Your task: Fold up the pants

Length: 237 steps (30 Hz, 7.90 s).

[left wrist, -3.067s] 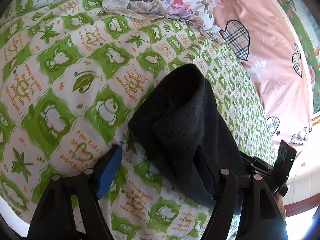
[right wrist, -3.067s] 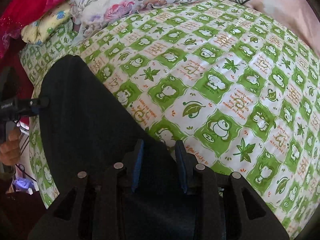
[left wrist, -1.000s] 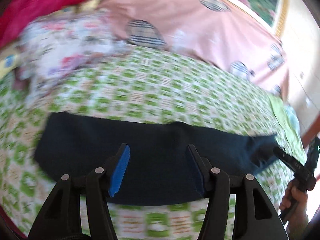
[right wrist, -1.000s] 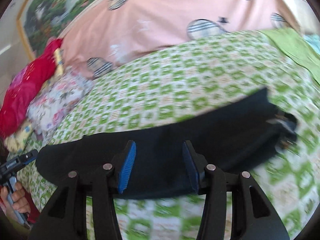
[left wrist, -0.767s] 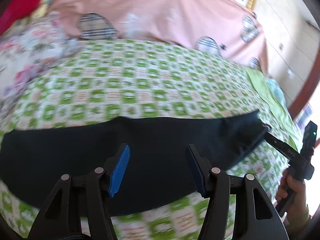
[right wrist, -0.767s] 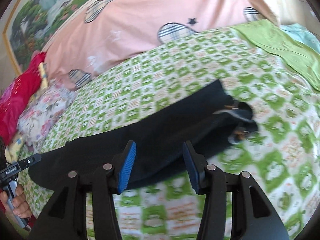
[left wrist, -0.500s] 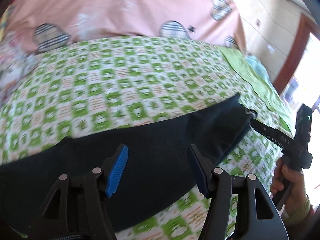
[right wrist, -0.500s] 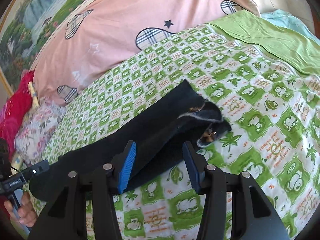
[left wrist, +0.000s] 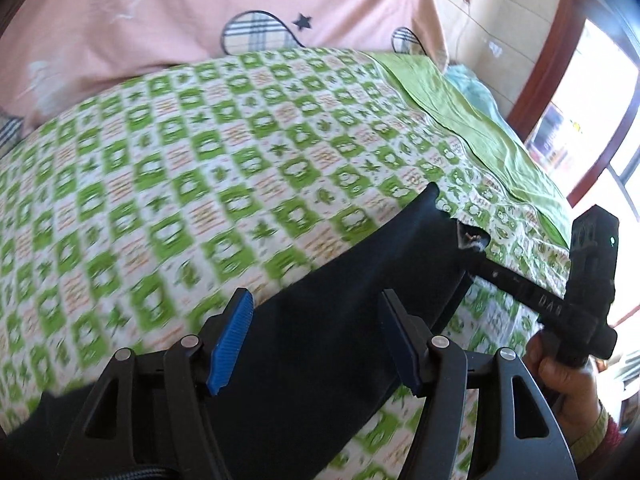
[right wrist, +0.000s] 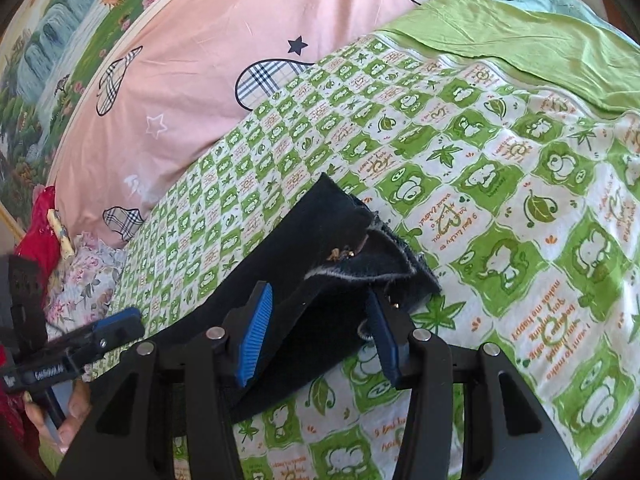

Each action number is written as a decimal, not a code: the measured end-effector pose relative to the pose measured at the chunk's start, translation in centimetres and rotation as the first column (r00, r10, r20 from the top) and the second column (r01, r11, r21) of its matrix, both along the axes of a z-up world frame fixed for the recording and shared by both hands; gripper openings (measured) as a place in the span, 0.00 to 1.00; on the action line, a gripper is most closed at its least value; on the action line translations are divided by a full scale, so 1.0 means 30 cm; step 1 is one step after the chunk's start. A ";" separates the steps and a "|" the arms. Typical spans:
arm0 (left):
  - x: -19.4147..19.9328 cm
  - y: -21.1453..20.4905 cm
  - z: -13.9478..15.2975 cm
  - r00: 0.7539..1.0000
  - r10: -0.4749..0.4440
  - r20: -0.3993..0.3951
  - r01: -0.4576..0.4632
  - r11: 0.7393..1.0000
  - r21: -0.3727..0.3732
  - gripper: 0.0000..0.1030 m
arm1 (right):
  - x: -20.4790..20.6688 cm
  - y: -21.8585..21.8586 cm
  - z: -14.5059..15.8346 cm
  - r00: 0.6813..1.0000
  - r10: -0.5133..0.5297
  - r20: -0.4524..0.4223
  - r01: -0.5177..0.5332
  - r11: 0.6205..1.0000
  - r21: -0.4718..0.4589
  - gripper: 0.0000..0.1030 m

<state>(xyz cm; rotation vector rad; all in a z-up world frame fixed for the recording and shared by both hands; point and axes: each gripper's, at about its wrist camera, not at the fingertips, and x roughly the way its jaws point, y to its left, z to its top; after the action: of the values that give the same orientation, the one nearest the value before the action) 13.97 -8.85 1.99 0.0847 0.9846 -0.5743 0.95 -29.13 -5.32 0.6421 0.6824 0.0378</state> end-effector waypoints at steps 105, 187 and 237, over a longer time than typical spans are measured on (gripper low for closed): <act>-0.236 0.687 -0.162 0.934 0.268 -0.237 -0.340 0.870 -0.356 0.33 | 0.043 0.701 -0.010 0.735 0.673 0.082 -0.677 0.735 0.045 0.23; -0.768 1.287 -0.157 0.533 0.803 -0.266 -0.841 0.469 -0.270 0.54 | 0.142 1.193 0.178 0.540 0.841 -0.011 -0.801 0.511 -0.312 0.46; -0.681 1.381 -0.056 0.508 0.839 -0.195 -0.836 0.426 -0.346 0.17 | 0.243 1.664 0.261 0.124 0.992 0.040 -0.959 0.130 -0.251 0.17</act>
<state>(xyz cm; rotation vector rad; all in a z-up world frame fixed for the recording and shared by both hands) -6.46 32.58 0.31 -0.7716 0.7466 0.1956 8.24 20.78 2.52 -0.1320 0.8009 1.3338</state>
